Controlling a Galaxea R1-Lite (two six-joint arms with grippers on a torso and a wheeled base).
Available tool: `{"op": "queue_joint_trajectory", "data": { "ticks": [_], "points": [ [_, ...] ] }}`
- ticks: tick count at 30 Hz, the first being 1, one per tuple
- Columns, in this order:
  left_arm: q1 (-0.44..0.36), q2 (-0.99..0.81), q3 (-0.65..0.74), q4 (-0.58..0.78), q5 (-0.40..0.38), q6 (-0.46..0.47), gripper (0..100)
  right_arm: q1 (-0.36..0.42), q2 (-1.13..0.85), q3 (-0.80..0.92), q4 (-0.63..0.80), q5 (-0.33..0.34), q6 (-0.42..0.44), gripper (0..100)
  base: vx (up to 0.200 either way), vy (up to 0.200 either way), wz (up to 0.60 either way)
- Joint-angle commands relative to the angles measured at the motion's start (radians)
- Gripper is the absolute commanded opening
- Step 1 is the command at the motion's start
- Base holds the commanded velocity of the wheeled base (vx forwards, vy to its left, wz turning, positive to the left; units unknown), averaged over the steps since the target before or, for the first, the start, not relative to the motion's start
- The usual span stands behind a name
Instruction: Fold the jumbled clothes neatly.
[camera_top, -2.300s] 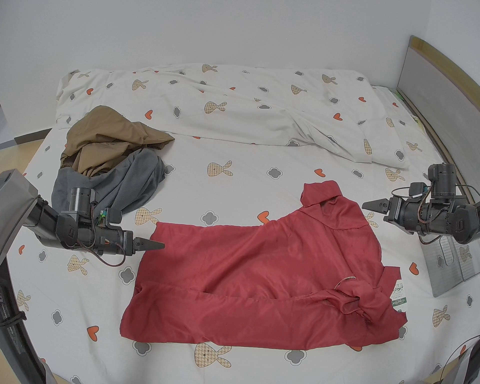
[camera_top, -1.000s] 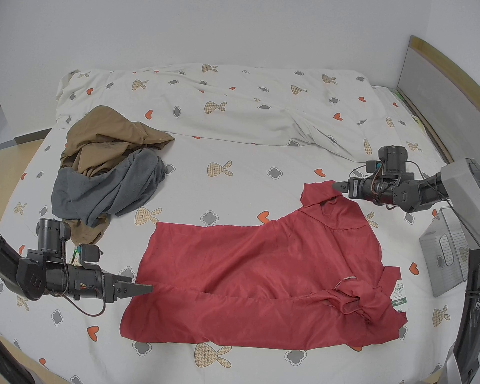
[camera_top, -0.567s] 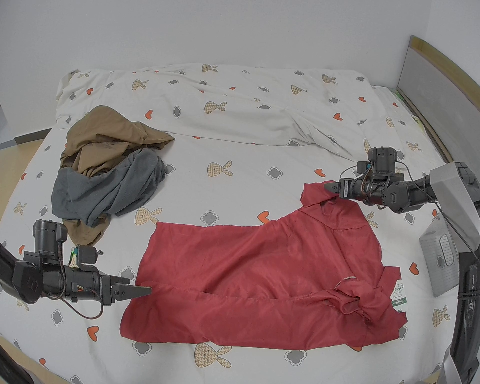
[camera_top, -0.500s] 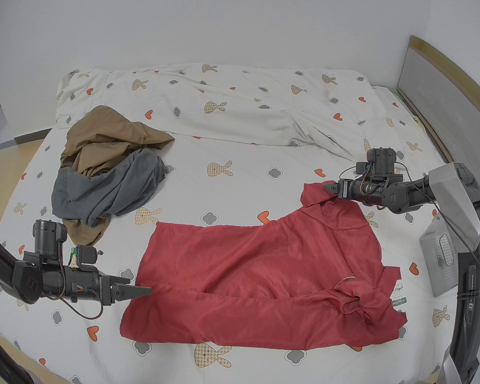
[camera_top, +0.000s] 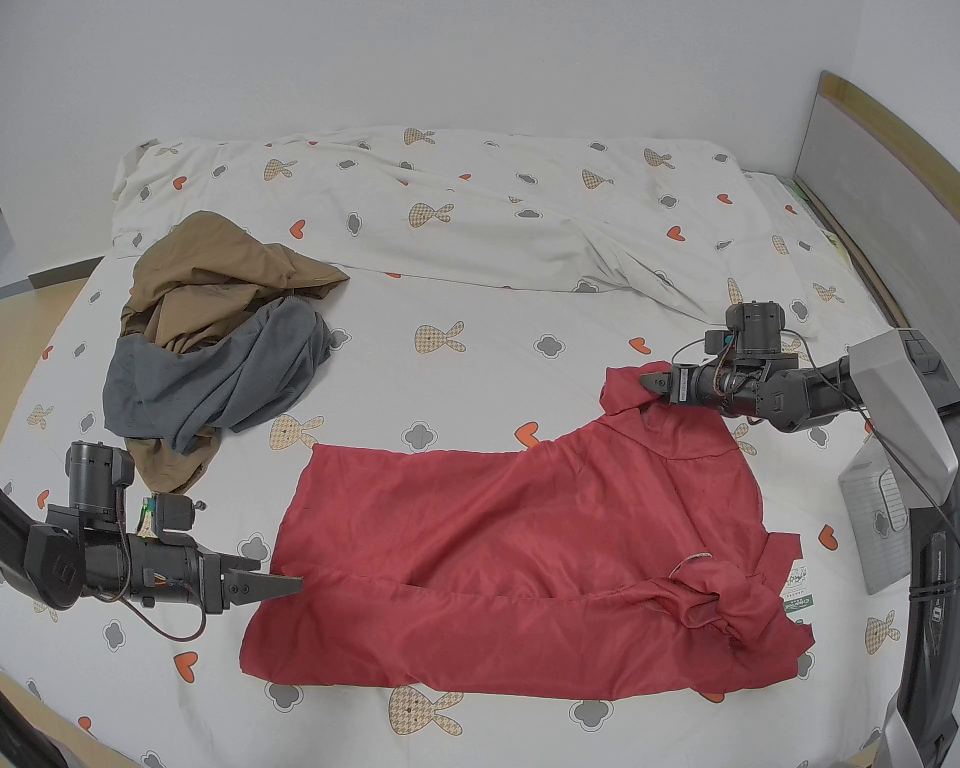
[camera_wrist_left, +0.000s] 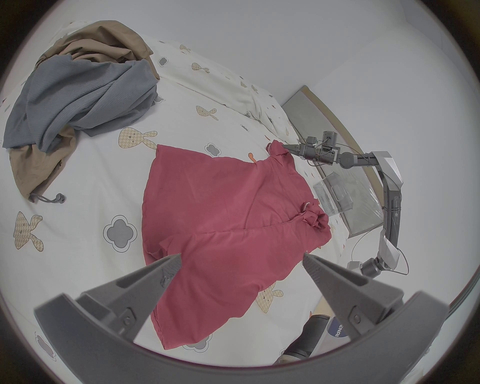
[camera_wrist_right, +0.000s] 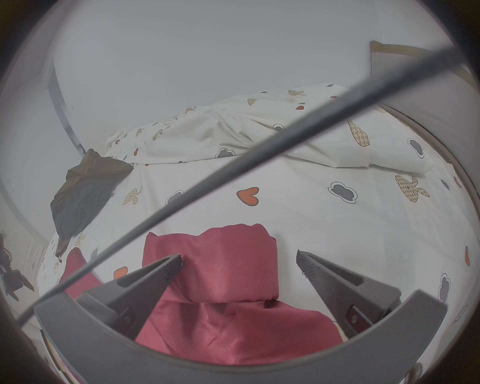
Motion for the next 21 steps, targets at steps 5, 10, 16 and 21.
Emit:
{"op": "queue_joint_trajectory", "data": {
  "ticks": [5, 10, 16, 21],
  "points": [
    [0.0, 0.007, 0.008, -0.008, -0.001, 0.0, 100, 0.0, 0.007, -0.015, 0.001, 0.001, 0.001, 0, 0.0, 0.0, 0.0],
    [0.0, 0.014, 0.008, -0.012, -0.001, 0.0, 100, 0.002, 0.004, -0.011, 0.0, 0.003, 0.003, 0, 0.0, 0.0, 0.0],
    [-0.002, 0.027, 0.005, -0.014, -0.001, 0.0, 100, -0.001, -0.014, 0.008, 0.004, 0.003, 0.017, 0, 0.0, 0.0, 0.0],
    [-0.002, 0.03, 0.002, -0.014, -0.001, 0.001, 100, -0.004, -0.083, 0.061, 0.006, 0.009, 0.07, 0, 0.0, 0.0, 0.0]
  ]
}}
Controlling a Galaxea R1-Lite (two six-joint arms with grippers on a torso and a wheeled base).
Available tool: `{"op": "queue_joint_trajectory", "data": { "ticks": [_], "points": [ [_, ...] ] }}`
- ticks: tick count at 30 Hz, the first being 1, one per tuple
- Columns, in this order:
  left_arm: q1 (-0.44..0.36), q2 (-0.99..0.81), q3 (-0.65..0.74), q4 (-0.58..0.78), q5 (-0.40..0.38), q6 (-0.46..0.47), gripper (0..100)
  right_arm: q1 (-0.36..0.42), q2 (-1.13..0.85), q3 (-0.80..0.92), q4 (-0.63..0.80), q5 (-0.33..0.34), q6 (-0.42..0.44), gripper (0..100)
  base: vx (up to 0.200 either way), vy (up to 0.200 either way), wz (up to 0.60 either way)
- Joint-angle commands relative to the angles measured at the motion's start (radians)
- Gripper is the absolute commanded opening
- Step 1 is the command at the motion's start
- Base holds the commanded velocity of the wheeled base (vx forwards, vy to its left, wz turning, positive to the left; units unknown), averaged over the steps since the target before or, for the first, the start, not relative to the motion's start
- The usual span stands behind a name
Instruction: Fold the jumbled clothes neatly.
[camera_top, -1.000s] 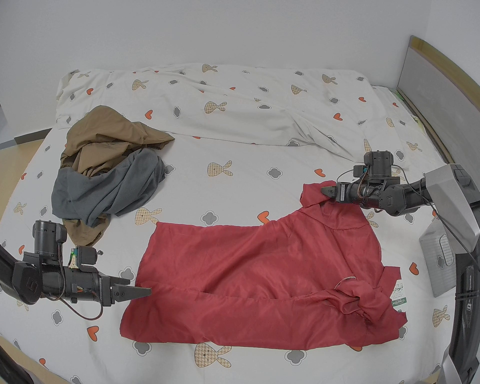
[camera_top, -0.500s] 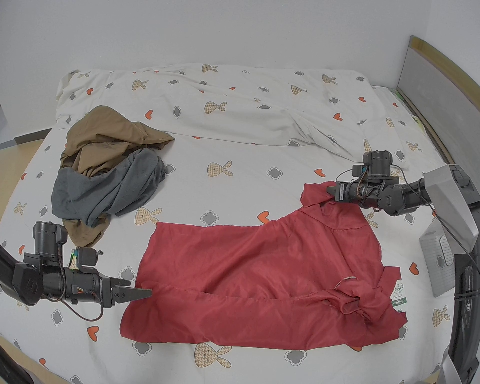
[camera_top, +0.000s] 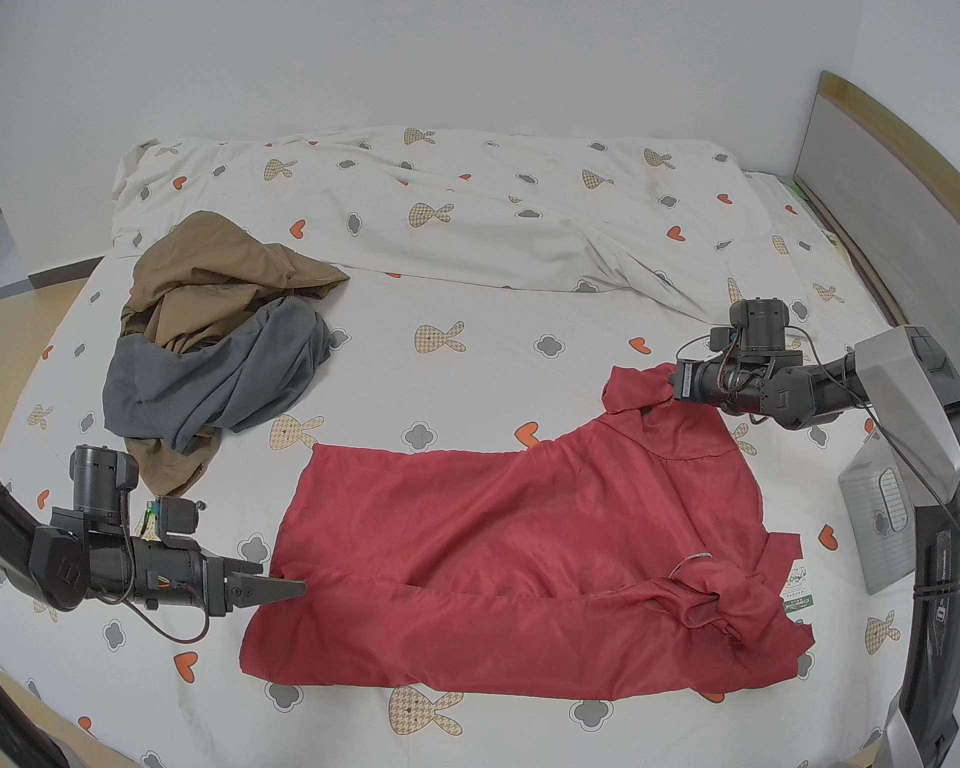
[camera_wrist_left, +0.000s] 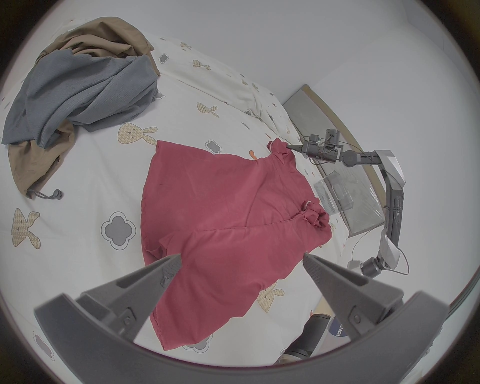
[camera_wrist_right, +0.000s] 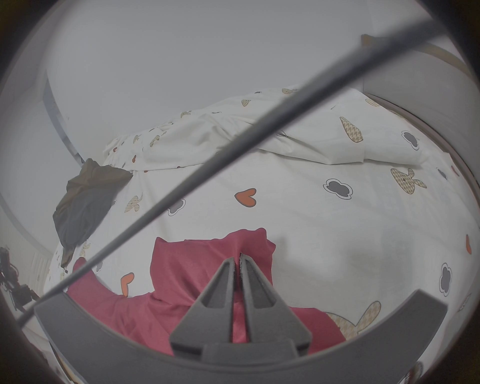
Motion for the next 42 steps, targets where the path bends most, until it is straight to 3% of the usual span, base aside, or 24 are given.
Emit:
{"op": "queue_joint_trajectory", "data": {
  "ticks": [1, 13, 22, 30, 37, 42],
  "points": [
    [0.0, 0.009, -0.003, -0.001, 0.0, 0.0, 100, -0.002, -0.062, 0.044, 0.0, 0.006, 0.016, 0, 0.0, 0.0, 0.0],
    [0.002, 0.097, -0.031, -0.093, -0.002, -0.004, 100, -0.005, -0.254, 0.215, -0.006, 0.012, 0.02, 0, 0.0, 0.0, 0.0],
    [-0.006, 0.224, -0.232, -0.108, -0.005, -0.006, 100, 0.009, -0.342, 0.33, -0.009, 0.011, 0.018, 0, 0.0, 0.0, 0.0],
    [-0.018, 0.278, -0.359, -0.103, -0.003, 0.005, 100, 0.075, -0.377, 0.394, -0.012, 0.001, 0.018, 0, 0.0, 0.0, 0.0],
    [-0.067, 0.278, -0.416, -0.071, 0.037, 0.164, 100, 0.106, -0.377, 0.396, -0.012, 0.001, 0.018, 0, 0.0, 0.0, 0.0],
    [-0.109, 0.305, -0.509, 0.038, 0.224, 0.327, 100, 0.121, -0.377, 0.397, -0.012, 0.0, 0.02, 0, 0.0, 0.0, 0.0]
  ]
}}
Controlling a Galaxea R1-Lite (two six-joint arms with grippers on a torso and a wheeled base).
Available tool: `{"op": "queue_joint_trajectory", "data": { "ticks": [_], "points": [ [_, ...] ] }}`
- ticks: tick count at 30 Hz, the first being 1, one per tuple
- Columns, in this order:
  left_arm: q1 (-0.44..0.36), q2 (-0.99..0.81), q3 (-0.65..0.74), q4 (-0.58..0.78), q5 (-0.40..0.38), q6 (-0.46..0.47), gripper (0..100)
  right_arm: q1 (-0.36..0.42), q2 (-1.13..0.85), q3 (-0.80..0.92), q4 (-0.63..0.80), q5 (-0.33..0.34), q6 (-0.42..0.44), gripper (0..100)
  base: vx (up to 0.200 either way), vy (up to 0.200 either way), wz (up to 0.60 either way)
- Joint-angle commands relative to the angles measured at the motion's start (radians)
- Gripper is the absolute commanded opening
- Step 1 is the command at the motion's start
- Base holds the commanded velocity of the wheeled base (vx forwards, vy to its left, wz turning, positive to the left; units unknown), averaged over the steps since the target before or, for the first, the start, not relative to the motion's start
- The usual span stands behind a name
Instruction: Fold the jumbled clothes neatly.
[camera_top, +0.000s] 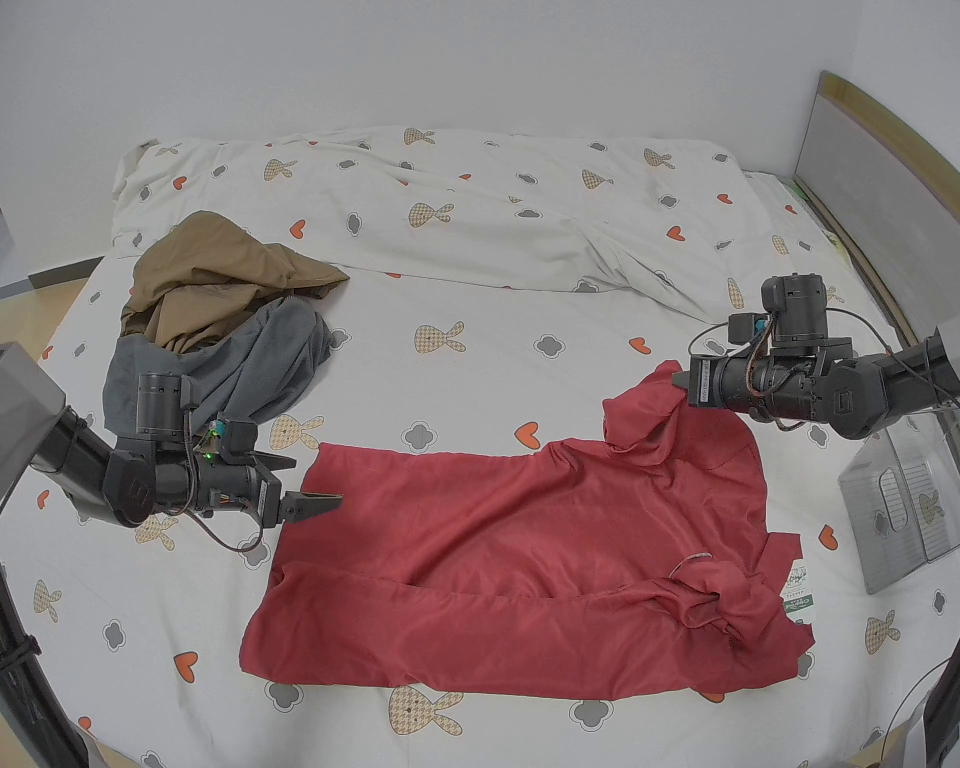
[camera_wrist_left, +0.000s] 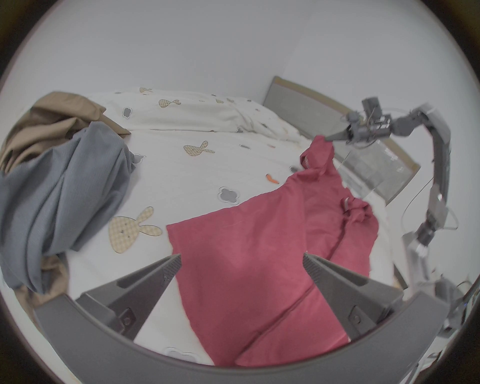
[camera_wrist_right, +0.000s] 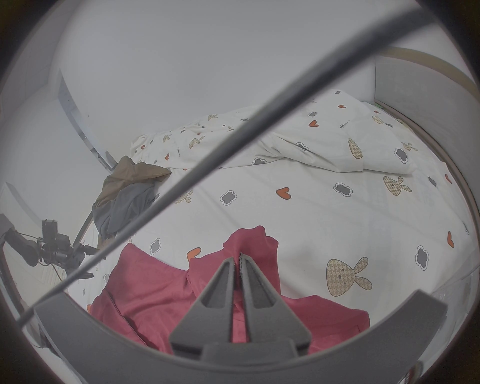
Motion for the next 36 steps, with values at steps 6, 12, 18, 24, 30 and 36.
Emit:
{"op": "queue_joint_trajectory", "data": {
  "ticks": [6, 12, 18, 24, 30, 36],
  "points": [
    [-0.084, 0.082, -0.178, 0.175, 0.254, 0.196, 100, 0.022, -0.011, 0.019, -0.001, -0.001, 0.001, 0, 0.0, 0.0, 0.0],
    [-0.09, 0.148, -0.318, 0.219, 0.323, 0.27, 100, 0.021, -0.039, 0.039, -0.001, 0.001, 0.0, 0, 0.0, 0.0, 0.0],
    [-0.093, 0.22, -0.466, 0.35, 0.409, 0.36, 100, 0.021, -0.042, 0.046, -0.002, 0.001, 0.001, 0, 0.0, 0.0, 0.0],
    [-0.121, 0.26, -0.595, 0.474, 0.434, 0.414, 100, 0.021, -0.042, 0.051, -0.002, -0.001, 0.0, 0, 0.0, 0.0, 0.0],
    [-0.15, 0.293, -0.672, 0.491, 0.467, 0.451, 100, 0.021, -0.042, 0.054, -0.002, -0.001, 0.001, 0, 0.0, 0.0, 0.0],
    [-0.168, 0.328, -0.715, 0.508, 0.472, 0.452, 100, 0.021, -0.045, 0.071, -0.004, 0.001, 0.001, 0, 0.0, 0.0, 0.0]
  ]
}}
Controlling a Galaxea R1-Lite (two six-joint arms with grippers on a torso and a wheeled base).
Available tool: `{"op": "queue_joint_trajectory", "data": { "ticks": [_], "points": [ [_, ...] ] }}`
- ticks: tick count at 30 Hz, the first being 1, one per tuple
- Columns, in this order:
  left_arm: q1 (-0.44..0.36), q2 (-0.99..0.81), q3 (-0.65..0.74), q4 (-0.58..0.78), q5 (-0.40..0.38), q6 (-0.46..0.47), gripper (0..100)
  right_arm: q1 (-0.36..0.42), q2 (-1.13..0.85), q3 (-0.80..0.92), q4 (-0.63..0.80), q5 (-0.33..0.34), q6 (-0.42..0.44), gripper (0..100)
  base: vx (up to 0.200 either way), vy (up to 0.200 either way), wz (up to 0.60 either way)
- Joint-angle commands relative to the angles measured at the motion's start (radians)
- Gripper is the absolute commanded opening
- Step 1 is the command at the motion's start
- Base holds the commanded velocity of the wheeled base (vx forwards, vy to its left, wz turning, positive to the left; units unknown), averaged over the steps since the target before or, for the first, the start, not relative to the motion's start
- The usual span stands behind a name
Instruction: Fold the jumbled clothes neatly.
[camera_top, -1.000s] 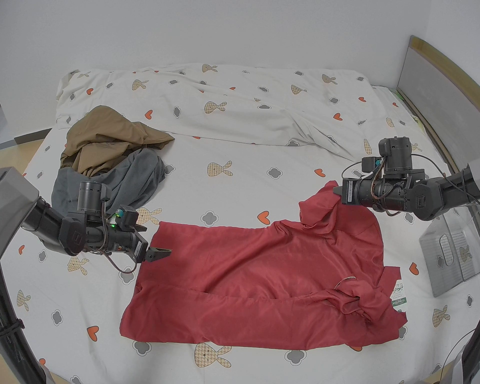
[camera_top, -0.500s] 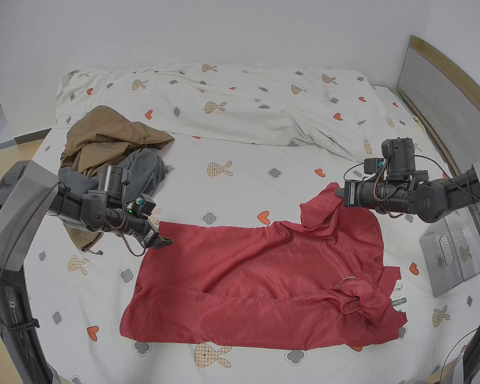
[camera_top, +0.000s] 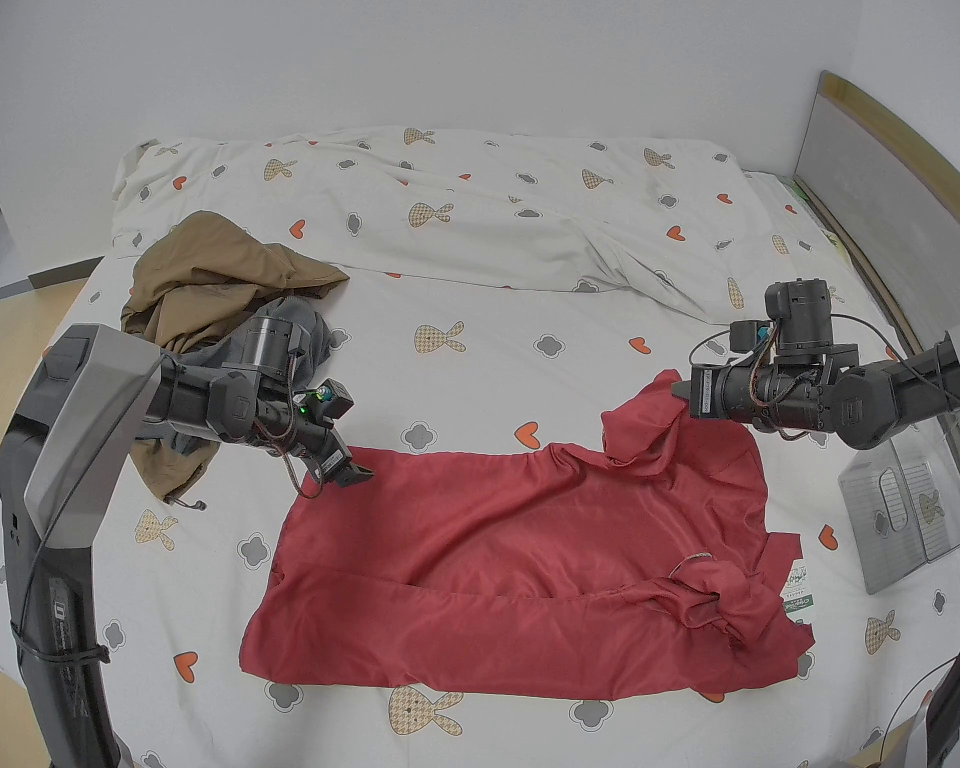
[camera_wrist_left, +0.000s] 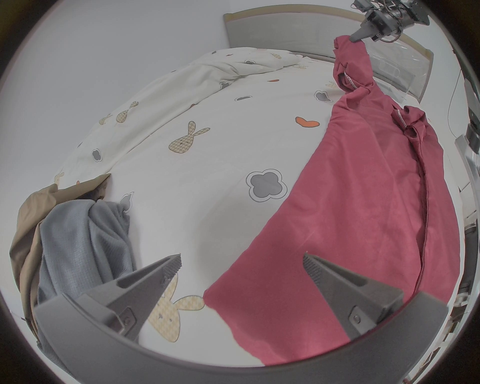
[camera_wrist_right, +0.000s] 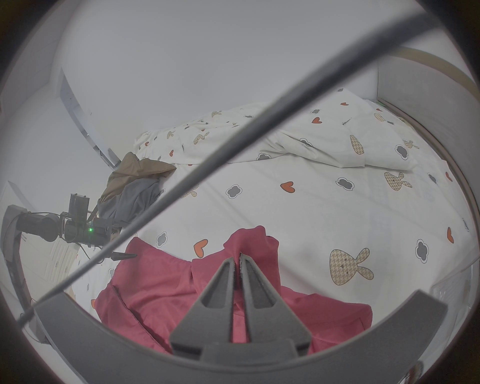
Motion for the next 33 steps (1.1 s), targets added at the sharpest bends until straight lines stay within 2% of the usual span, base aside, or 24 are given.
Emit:
{"op": "queue_joint_trajectory", "data": {
  "ticks": [1, 11, 12, 23, 33],
  "points": [
    [-0.009, 0.048, -0.043, 0.009, 0.007, 0.001, 100, 0.001, -0.004, 0.011, -0.001, 0.001, 0.0, 0, 0.0, 0.0, 0.0],
    [-0.009, 0.143, -0.168, 0.074, 0.014, 0.016, 100, 0.002, -0.033, 0.041, -0.002, 0.001, -0.001, 0, 0.0, 0.0, 0.0],
    [-0.007, 0.157, -0.18, 0.074, 0.014, 0.015, 0, 0.002, -0.038, 0.043, -0.002, 0.001, -0.003, 0, 0.0, 0.0, 0.0],
    [0.008, 0.106, -0.174, 0.075, 0.012, 0.005, 0, -0.001, -0.045, 0.041, -0.002, -0.001, -0.001, 0, 0.0, 0.0, 0.0],
    [-0.015, -0.038, -0.002, 0.064, 0.01, 0.011, 0, -0.002, -0.059, 0.046, -0.002, -0.001, 0.0, 0, 0.0, 0.0, 0.0]
  ]
}}
